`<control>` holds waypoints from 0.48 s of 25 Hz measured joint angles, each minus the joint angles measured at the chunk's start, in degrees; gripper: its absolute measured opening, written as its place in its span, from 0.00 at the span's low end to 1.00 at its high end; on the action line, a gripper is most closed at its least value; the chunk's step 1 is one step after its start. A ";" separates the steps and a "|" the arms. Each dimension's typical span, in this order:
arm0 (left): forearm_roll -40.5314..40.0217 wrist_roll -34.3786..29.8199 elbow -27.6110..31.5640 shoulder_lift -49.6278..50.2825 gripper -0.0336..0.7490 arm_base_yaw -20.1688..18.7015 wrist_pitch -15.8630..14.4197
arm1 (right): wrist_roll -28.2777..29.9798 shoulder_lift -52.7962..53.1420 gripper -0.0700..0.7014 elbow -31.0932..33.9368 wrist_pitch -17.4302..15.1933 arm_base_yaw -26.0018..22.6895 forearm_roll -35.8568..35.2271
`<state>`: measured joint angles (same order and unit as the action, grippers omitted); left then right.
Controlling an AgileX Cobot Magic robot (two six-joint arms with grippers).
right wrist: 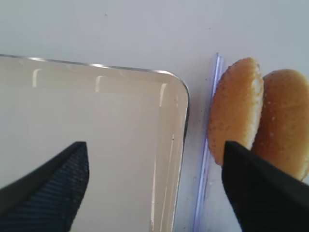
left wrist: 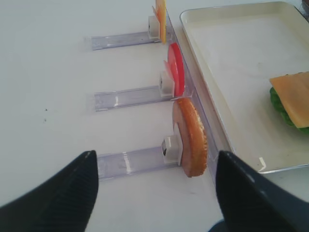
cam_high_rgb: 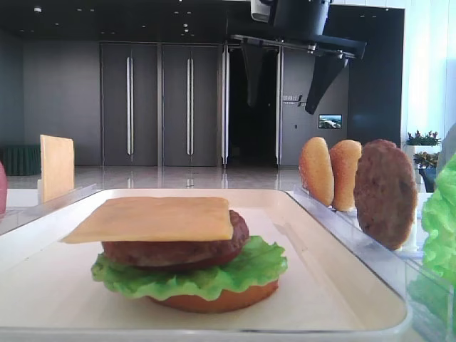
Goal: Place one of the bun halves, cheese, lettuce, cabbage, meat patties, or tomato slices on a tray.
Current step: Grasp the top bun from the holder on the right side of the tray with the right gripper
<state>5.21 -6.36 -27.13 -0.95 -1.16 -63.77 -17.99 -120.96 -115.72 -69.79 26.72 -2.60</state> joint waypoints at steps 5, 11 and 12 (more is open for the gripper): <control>0.00 0.00 0.00 0.00 0.78 0.00 0.00 | 1.33 -1.88 0.82 -0.17 -0.13 -0.54 2.25; 0.00 0.00 0.00 0.00 0.78 0.00 0.00 | 2.18 -3.12 0.82 -0.17 -0.19 -3.05 5.05; 0.00 0.00 0.00 0.00 0.78 0.00 0.00 | 2.22 -3.17 0.82 -0.22 -0.19 -3.51 4.62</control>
<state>5.21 -6.36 -27.13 -0.95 -1.16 -63.77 -15.77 -124.13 -115.93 -69.98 23.21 2.02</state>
